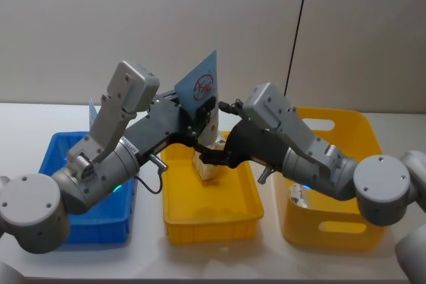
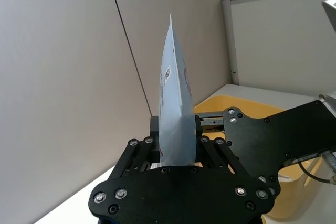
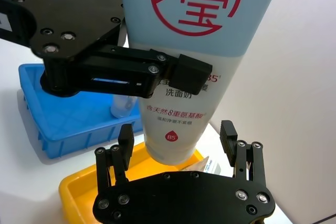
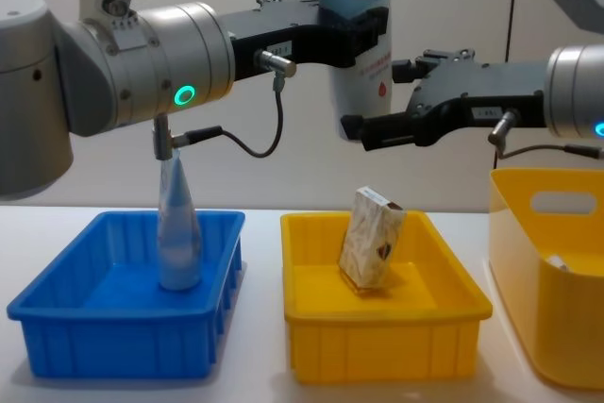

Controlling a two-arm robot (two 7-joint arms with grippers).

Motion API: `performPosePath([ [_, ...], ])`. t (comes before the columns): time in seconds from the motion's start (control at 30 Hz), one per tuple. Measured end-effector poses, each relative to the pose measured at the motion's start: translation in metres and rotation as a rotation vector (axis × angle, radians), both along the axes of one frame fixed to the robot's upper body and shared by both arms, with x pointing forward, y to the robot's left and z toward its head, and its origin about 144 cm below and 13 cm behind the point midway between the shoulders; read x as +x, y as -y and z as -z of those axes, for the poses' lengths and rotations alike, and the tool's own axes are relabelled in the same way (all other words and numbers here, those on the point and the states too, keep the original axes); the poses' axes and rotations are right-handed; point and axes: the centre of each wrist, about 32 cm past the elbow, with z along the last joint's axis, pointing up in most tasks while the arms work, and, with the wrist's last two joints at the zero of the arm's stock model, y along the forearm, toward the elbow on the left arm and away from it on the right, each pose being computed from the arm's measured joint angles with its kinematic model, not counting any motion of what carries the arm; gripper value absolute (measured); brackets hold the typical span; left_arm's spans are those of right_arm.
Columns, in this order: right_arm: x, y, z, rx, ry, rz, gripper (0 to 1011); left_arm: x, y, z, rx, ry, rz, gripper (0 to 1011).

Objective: Bimanual collaborative sorting of washing and personal care products

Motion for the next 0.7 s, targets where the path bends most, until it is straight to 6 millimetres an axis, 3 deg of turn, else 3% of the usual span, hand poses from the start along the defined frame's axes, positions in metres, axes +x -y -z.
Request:
performPosePath([
  [0.37,0.007,-0.003,-0.003,0.013,-0.004,-0.016,1002,0.000,0.000,0.000,0.000,0.000,0.000,277],
  [0.7,0.012,-0.006,-0.004,0.027,-0.023,-0.034,759,0.000,0.000,0.000,0.000,0.000,0.000,277],
])
